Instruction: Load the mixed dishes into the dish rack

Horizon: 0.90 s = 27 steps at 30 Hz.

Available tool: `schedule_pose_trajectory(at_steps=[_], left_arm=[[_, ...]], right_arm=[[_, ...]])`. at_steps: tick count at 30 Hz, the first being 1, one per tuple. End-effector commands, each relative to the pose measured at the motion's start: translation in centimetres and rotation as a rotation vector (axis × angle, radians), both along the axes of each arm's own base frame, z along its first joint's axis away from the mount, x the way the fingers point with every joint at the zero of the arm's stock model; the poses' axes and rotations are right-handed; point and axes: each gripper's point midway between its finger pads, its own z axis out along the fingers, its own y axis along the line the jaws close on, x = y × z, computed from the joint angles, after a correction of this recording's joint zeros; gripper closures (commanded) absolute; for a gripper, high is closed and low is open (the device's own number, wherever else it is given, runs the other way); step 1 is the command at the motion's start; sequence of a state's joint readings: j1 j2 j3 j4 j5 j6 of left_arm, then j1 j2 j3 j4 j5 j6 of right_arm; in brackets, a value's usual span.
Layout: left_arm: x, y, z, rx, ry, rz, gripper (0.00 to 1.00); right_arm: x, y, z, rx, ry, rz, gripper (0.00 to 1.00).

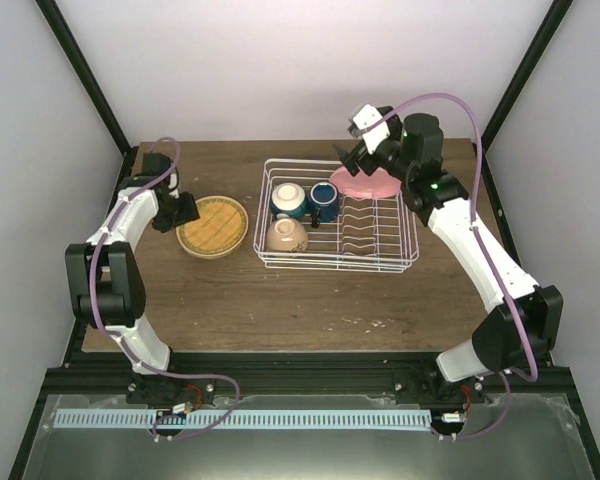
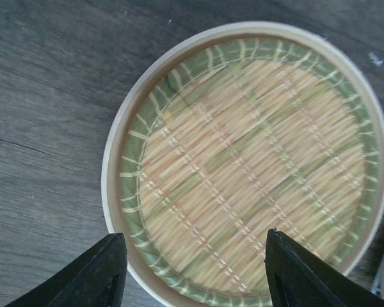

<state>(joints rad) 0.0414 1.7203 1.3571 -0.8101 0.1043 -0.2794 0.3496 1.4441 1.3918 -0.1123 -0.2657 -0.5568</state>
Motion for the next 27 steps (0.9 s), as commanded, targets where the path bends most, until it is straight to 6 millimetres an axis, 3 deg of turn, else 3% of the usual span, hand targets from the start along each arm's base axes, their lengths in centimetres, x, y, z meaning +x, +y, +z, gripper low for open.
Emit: schedule_pose_trajectory(at_steps=[1, 27], left_arm=[[-0.7, 0.8, -2.4, 0.037, 0.064, 0.012, 0.39], [0.8, 1.4, -6.5, 0.076, 0.099, 0.006, 0.39]], right_arm=[[0.5, 1.1, 3.2, 0.17, 0.065, 0.014, 0.0], [1.2, 0.9, 1.0, 0.136, 0.137, -0.017, 0.0]])
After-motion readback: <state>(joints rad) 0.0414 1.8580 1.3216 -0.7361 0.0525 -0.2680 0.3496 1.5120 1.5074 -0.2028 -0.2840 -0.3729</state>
